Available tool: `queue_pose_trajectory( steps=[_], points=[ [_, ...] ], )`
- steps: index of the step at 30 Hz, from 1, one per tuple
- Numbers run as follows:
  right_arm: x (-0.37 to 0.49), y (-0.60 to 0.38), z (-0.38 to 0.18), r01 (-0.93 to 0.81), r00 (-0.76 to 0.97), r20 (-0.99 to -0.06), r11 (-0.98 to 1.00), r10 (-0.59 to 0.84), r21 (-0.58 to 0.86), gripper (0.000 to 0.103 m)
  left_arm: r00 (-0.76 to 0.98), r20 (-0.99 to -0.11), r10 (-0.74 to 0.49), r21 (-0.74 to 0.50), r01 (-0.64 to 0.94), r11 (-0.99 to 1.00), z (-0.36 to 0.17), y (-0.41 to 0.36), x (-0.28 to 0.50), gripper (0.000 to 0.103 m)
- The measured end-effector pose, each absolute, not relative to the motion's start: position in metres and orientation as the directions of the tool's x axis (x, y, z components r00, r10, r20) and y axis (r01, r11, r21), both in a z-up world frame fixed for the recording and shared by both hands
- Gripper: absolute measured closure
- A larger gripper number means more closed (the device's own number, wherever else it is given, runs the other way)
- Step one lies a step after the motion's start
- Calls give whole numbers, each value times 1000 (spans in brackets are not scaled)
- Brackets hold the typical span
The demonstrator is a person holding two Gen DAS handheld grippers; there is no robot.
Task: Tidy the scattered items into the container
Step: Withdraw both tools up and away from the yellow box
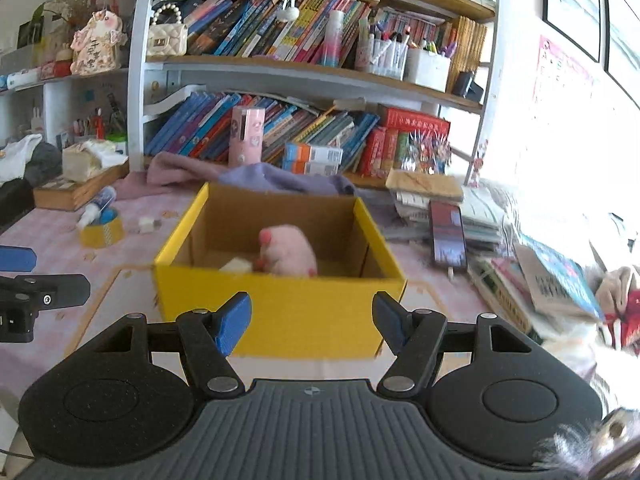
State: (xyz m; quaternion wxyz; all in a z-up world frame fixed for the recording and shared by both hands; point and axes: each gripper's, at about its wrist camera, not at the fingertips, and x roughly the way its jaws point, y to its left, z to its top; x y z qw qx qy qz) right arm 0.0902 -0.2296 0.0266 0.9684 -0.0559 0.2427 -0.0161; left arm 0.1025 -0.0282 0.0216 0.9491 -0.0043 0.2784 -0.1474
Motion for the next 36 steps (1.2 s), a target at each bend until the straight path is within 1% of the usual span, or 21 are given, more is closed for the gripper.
queue_pose_trajectory(
  steps=[4, 7, 11, 13, 16, 29, 36],
  points=[
    [71, -220, 19, 12, 861, -505, 996, -54, -86, 35, 787, -554, -271, -73, 278, 958, 17, -19, 84, 22],
    [62, -213, 15, 7, 845, -533, 998, -42, -68, 34, 786, -568, -245, -53, 263, 963, 15, -12, 72, 17],
    [51, -202, 13, -17, 833, -554, 998, -19, -60, 31, 784, -578, -224, -47, 243, 969, 12, -2, 59, 17],
    [46, -195, 13, -40, 830, -557, 997, 0, -60, 27, 781, -585, -220, -55, 233, 971, 11, 4, 54, 17],
    [41, -186, 13, -78, 829, -559, 995, 29, -64, 25, 781, -589, -208, -58, 216, 975, 10, 12, 48, 15],
    [39, -148, 11, -205, 796, -592, 977, 127, -66, 22, 771, -618, -154, -32, 172, 985, 5, 34, 37, 15],
    [35, -122, 12, -286, 802, -576, 949, 160, -135, 20, 781, -612, -125, -29, 136, 990, 7, 48, 35, 15]
  ],
)
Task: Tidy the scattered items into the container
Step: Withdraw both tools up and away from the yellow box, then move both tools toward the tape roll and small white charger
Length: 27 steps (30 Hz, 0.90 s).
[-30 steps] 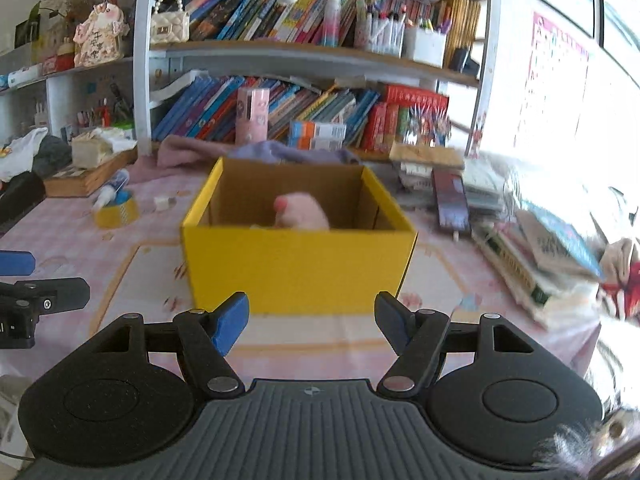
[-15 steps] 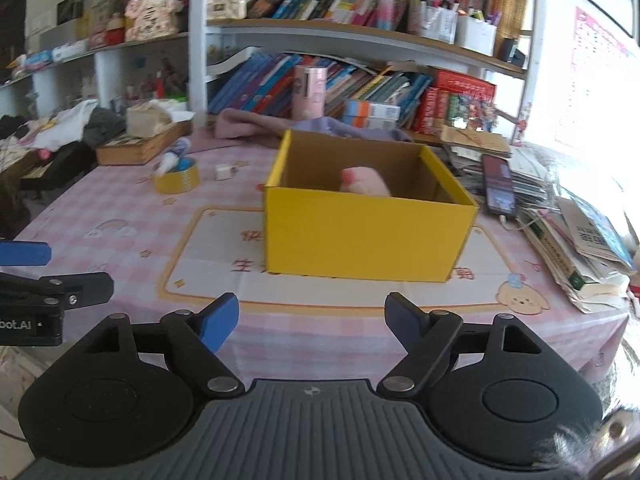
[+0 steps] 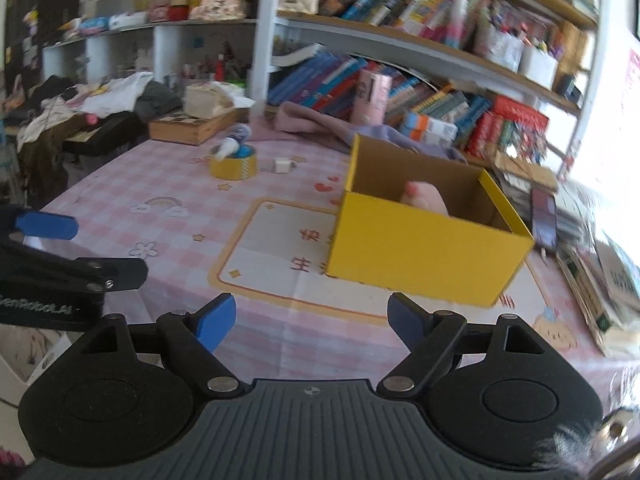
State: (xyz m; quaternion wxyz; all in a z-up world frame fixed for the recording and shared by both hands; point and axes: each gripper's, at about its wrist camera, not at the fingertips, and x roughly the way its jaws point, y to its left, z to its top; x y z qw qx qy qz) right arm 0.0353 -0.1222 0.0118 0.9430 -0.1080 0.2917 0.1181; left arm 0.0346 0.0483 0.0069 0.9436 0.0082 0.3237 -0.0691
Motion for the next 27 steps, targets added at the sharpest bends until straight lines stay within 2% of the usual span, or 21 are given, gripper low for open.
queue_pose_trajectory(
  steps=[27],
  points=[
    [46, -81, 11, -404, 764, -590, 907, 261, -122, 20, 789, -614, -18, -21, 6, 1000, 7, 91, 30, 14]
  ],
)
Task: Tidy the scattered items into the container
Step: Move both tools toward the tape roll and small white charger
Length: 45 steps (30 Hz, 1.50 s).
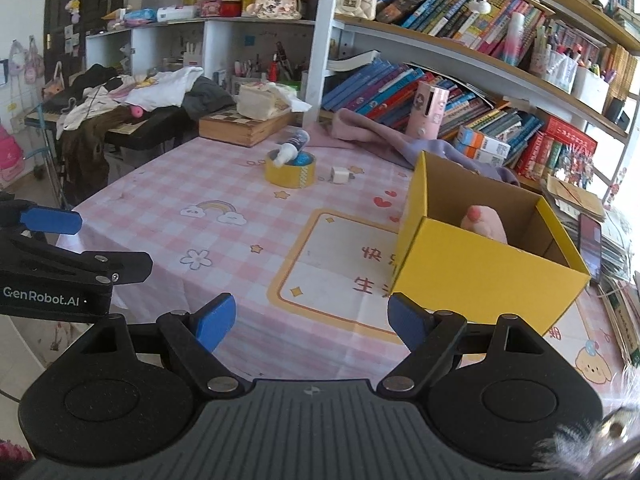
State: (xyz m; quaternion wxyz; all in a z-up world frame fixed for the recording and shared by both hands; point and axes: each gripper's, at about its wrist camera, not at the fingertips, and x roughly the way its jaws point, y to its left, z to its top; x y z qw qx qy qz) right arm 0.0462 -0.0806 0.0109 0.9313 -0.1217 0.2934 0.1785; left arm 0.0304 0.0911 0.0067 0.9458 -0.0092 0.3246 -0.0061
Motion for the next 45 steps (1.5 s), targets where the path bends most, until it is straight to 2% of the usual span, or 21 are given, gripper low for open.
queue_pose_trajectory(
  steps=[45],
  points=[
    [120, -56, -3, -506, 702, -633, 854, 325, -122, 20, 732, -679, 53, 7, -66, 998, -11, 98, 94, 14]
  ],
)
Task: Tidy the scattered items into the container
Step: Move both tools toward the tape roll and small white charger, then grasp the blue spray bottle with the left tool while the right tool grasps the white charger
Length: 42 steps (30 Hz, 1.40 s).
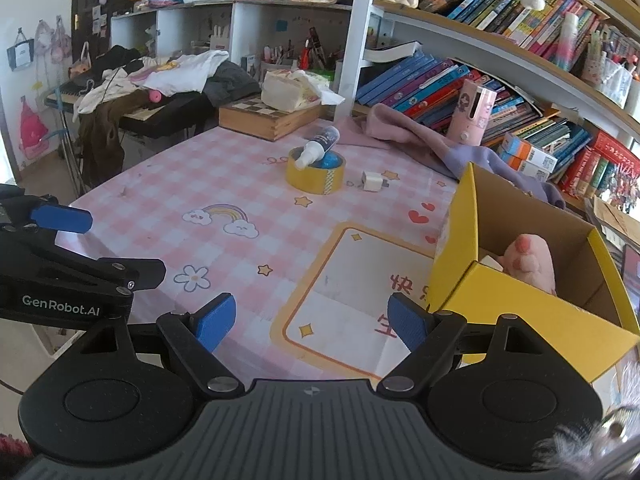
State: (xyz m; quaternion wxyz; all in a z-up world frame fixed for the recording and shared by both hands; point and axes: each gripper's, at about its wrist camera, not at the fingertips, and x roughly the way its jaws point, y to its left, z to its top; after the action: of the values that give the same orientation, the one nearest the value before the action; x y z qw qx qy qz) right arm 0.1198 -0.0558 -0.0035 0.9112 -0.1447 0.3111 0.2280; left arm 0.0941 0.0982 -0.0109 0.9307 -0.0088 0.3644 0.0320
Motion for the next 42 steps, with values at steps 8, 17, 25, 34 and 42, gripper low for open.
queue_pose_trajectory(
  steps=[8, 17, 25, 34, 42],
  points=[
    [151, -49, -5, -529, 684, -646, 840, 338, -121, 22, 723, -688, 62, -3, -89, 996, -15, 103, 121, 14],
    [195, -41, -4, -548, 677, -644, 828, 357, -116, 23, 725, -683, 88, 17, -104, 994, -11, 108, 159, 14],
    [238, -39, 0, -531, 686, -632, 842, 359, -98, 29, 736, -669, 103, 32, -110, 993, -3, 112, 194, 14],
    [308, -40, 7, -447, 683, -636, 894, 360, 26, 30, 765, -636, 101, 74, -70, 995, 6, 109, 246, 14],
    [380, -29, 4, -408, 661, -665, 910, 347, 69, 31, 783, -619, 69, 82, -22, 996, 4, 109, 300, 16]
  ],
)
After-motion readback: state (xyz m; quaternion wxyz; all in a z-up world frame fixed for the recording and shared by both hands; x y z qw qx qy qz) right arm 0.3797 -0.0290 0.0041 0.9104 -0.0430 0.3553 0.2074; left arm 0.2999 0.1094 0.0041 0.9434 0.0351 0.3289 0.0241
